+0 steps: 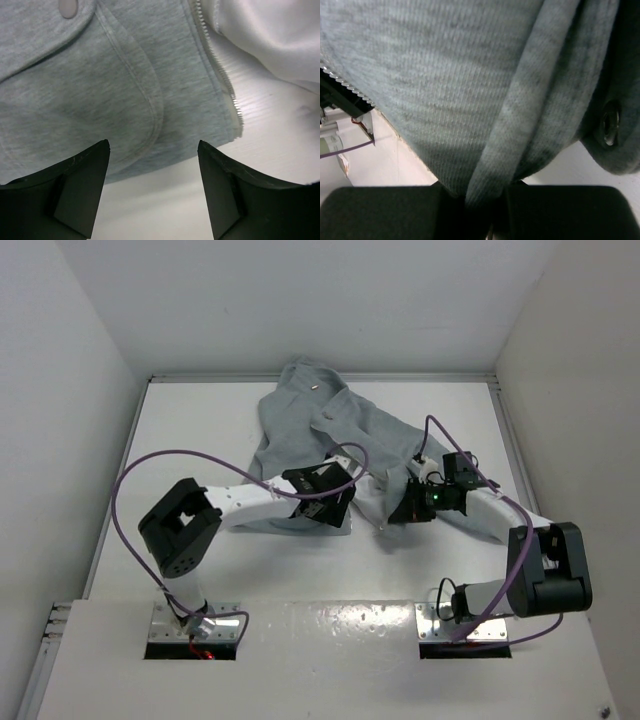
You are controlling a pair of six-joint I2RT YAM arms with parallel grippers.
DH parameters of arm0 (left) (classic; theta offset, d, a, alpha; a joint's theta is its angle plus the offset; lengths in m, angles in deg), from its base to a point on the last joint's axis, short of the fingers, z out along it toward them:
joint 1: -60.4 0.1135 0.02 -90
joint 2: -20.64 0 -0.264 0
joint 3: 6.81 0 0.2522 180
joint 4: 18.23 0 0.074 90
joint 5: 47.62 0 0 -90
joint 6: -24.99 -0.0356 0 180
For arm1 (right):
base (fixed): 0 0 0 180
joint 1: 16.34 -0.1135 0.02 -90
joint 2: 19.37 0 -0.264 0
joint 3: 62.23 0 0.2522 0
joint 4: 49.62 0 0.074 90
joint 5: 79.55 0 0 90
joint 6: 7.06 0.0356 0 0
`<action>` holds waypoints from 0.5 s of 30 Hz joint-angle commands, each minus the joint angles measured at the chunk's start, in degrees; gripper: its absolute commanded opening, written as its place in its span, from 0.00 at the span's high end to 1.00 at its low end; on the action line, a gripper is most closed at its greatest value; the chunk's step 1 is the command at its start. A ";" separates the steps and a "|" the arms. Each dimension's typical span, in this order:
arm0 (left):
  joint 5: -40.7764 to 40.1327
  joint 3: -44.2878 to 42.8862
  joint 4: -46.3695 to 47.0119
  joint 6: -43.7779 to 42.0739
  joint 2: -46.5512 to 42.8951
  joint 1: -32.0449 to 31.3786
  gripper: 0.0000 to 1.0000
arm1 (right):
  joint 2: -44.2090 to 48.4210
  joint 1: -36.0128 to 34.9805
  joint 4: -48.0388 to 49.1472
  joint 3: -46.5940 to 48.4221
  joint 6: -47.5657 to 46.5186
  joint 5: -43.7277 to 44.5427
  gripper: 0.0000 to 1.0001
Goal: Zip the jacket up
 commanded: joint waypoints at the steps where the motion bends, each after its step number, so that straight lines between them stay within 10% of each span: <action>1: -0.41 -1.79 -2.43 6.09 -1.54 -1.65 0.24 | 0.63 0.19 1.47 1.32 0.18 1.05 1.00; 15: -2.26 -7.41 -6.56 11.36 10.75 -3.14 0.07 | -0.25 0.37 2.53 1.31 0.97 0.96 1.00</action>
